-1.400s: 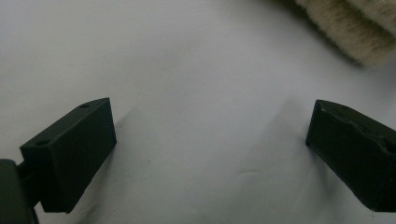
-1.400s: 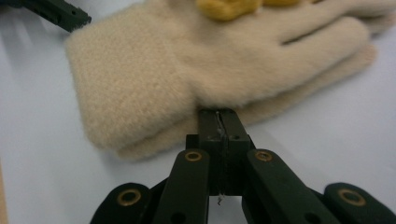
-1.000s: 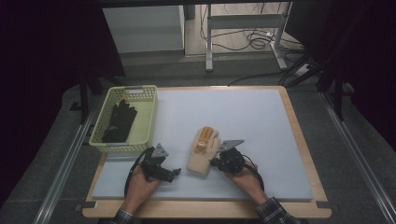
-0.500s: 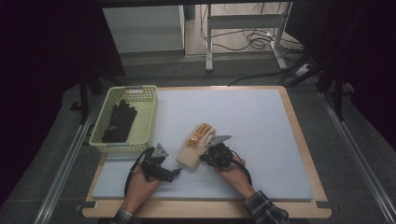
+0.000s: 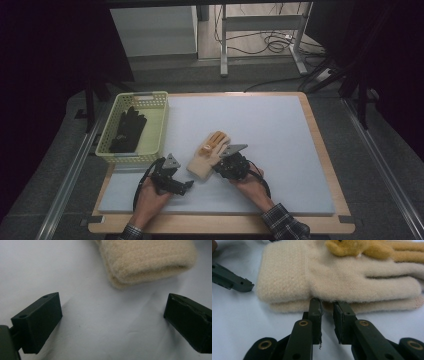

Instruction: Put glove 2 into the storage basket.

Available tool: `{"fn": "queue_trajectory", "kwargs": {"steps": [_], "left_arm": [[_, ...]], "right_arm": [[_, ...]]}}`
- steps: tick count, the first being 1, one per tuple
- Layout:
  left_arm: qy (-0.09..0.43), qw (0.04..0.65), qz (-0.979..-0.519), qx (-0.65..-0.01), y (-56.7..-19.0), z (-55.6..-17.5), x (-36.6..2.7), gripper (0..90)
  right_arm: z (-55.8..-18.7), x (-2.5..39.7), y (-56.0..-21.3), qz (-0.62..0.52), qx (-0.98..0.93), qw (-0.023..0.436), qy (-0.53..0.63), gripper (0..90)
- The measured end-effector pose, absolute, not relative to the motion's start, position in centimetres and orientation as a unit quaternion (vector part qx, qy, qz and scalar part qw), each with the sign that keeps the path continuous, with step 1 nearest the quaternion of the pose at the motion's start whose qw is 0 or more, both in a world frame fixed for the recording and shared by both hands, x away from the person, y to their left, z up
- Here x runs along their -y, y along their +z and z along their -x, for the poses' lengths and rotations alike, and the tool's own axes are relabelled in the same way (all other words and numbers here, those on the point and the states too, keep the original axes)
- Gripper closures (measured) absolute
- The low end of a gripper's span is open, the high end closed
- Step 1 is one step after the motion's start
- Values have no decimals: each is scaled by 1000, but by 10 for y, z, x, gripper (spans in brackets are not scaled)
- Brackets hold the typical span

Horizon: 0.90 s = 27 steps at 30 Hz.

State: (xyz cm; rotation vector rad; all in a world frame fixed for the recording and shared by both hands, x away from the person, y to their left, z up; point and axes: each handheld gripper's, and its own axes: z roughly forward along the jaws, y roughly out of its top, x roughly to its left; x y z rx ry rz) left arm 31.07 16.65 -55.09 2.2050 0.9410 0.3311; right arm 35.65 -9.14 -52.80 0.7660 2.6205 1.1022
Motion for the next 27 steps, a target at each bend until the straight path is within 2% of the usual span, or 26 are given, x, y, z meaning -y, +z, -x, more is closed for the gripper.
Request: {"fn": "queue_trajectory", "kwargs": {"steps": [10, 27], "left_arm": [[128, 353, -852, -364, -551, -311, -166, 18], [129, 355, -851, -366, -551, -311, -166, 17]], "right_arm": [[-351, 100, -519, -255, -884, 106, 378, 669], [-347, 123, -508, -265, -877, 122, 382, 413]]}}
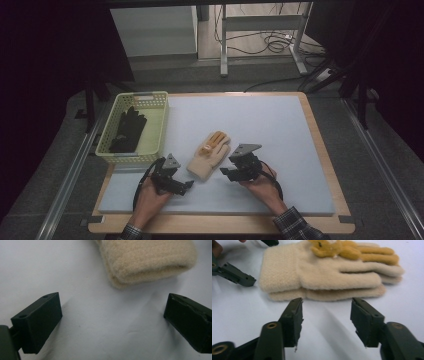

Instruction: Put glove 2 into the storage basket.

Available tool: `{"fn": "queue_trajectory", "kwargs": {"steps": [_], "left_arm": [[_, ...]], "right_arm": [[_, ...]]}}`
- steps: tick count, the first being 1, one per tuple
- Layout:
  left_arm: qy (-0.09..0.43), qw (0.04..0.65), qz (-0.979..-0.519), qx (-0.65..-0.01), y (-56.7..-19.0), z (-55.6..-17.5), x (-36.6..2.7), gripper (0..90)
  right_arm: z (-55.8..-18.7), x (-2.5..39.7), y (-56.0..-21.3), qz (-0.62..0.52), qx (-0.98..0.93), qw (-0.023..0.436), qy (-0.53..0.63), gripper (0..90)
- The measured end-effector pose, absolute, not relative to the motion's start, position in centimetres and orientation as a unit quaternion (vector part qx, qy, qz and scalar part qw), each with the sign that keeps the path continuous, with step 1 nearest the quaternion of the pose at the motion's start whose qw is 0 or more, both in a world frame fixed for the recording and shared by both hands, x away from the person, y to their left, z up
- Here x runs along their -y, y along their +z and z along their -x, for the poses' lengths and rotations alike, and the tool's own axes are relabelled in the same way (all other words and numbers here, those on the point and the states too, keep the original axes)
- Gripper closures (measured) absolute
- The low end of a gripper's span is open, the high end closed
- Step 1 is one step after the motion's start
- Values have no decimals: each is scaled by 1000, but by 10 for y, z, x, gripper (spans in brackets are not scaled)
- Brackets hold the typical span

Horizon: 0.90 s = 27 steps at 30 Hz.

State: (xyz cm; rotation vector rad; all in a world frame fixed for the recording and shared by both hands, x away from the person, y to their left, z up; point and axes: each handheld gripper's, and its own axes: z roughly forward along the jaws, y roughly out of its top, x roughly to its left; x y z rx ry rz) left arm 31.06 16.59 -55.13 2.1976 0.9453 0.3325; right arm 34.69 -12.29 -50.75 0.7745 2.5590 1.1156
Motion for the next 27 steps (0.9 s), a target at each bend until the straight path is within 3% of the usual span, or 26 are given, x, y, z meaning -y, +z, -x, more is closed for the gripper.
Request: {"fn": "queue_trajectory", "kwargs": {"steps": [8, 27], "left_arm": [[128, 355, -851, -365, -551, -311, -166, 17], [128, 354, -851, -365, -551, -311, -166, 17]], "right_arm": [[-348, 138, -502, -280, -872, 126, 382, 318], [-336, 189, -500, -314, -861, 138, 375, 210]]}}
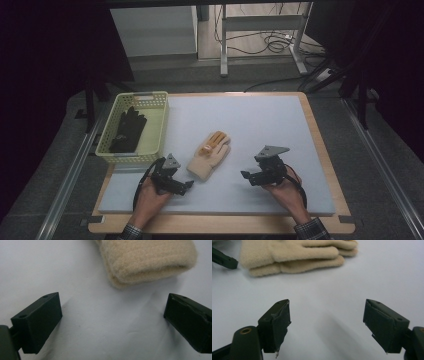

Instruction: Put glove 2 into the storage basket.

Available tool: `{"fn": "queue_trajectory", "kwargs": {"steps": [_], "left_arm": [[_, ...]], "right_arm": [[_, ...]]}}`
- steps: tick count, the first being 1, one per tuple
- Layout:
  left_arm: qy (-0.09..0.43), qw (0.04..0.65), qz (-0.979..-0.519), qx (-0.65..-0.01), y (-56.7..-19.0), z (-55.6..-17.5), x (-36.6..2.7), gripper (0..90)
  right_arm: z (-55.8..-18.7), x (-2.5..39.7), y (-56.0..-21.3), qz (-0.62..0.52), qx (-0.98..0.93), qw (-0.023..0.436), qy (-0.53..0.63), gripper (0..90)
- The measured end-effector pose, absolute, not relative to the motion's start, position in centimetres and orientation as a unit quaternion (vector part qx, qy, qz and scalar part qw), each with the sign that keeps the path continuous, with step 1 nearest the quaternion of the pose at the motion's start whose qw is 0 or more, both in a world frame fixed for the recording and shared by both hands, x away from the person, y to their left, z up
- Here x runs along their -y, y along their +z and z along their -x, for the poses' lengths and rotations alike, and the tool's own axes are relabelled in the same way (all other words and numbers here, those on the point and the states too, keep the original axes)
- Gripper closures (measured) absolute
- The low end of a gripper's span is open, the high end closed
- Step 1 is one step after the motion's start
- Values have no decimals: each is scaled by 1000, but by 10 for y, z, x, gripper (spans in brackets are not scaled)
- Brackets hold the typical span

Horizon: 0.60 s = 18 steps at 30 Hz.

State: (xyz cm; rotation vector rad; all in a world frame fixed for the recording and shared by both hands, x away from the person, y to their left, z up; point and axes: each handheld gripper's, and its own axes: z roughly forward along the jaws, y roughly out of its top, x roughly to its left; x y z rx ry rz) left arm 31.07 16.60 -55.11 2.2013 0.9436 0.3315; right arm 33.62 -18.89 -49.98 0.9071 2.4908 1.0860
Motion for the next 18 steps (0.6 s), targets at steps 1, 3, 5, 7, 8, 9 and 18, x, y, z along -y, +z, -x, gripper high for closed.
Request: {"fn": "queue_trajectory", "kwargs": {"steps": [1, 3, 5, 7, 8, 9, 18], "left_arm": [[128, 354, -852, -365, -551, -311, -166, 17], [128, 354, -851, -365, -551, -311, -166, 17], [128, 354, -851, -365, -551, -311, -166, 17], [128, 354, -851, -365, -551, -311, -166, 17], [128, 354, -851, -365, -551, -311, -166, 17], [128, 354, -852, -365, -551, -311, -166, 17], [127, 354, -852, -366, -551, -311, -166, 17]], "right_arm": [[-336, 192, -500, -315, -861, 139, 375, 205], [-334, 197, -501, -320, -859, 140, 375, 199], [-333, 203, -502, -325, -858, 141, 372, 188], [-332, 208, -504, -331, -856, 142, 371, 177], [-332, 211, -505, -332, -856, 143, 369, 172], [-331, 214, -507, -335, -855, 144, 367, 165], [-329, 236, -526, -360, -853, 157, 343, 113]]}}
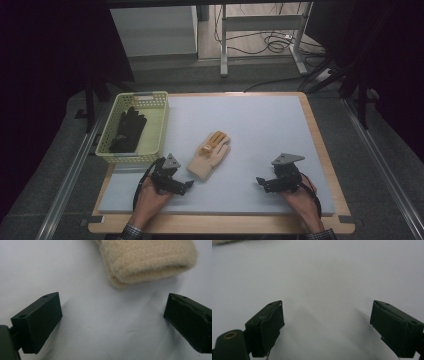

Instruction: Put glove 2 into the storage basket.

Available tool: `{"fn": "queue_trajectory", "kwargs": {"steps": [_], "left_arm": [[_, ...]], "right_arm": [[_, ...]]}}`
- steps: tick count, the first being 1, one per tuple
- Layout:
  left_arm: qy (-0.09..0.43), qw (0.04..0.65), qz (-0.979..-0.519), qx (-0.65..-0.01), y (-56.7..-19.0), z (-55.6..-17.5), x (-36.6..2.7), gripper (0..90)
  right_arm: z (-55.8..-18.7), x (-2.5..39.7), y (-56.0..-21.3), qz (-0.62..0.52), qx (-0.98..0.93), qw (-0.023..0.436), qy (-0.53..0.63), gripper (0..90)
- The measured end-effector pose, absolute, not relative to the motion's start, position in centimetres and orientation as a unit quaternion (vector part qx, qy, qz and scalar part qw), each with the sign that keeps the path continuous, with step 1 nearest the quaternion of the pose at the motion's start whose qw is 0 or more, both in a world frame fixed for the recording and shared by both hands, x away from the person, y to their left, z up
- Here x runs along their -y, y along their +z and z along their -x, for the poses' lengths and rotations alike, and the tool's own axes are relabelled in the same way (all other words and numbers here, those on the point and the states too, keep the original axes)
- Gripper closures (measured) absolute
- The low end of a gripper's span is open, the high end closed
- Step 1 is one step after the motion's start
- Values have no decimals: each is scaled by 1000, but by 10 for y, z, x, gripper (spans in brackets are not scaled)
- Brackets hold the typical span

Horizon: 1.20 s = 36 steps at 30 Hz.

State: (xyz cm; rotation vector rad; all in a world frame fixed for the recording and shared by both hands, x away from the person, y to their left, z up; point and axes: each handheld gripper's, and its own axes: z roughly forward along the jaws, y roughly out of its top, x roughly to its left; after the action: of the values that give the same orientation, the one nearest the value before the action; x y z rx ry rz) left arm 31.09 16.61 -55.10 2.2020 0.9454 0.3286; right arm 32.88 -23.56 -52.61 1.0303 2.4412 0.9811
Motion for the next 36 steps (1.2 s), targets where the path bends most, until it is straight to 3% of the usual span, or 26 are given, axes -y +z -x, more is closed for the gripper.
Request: {"fn": "queue_trajectory", "kwargs": {"steps": [21, 36], "left_arm": [[106, 360, -850, -370, -533, -311, -158, 0], [112, 320, -862, -377, -505, -362, -97, 0]], "right_arm": [[-325, 240, -533, -361, -847, 175, 348, 110], [-324, 240, -533, -361, -847, 175, 349, 110]]}}
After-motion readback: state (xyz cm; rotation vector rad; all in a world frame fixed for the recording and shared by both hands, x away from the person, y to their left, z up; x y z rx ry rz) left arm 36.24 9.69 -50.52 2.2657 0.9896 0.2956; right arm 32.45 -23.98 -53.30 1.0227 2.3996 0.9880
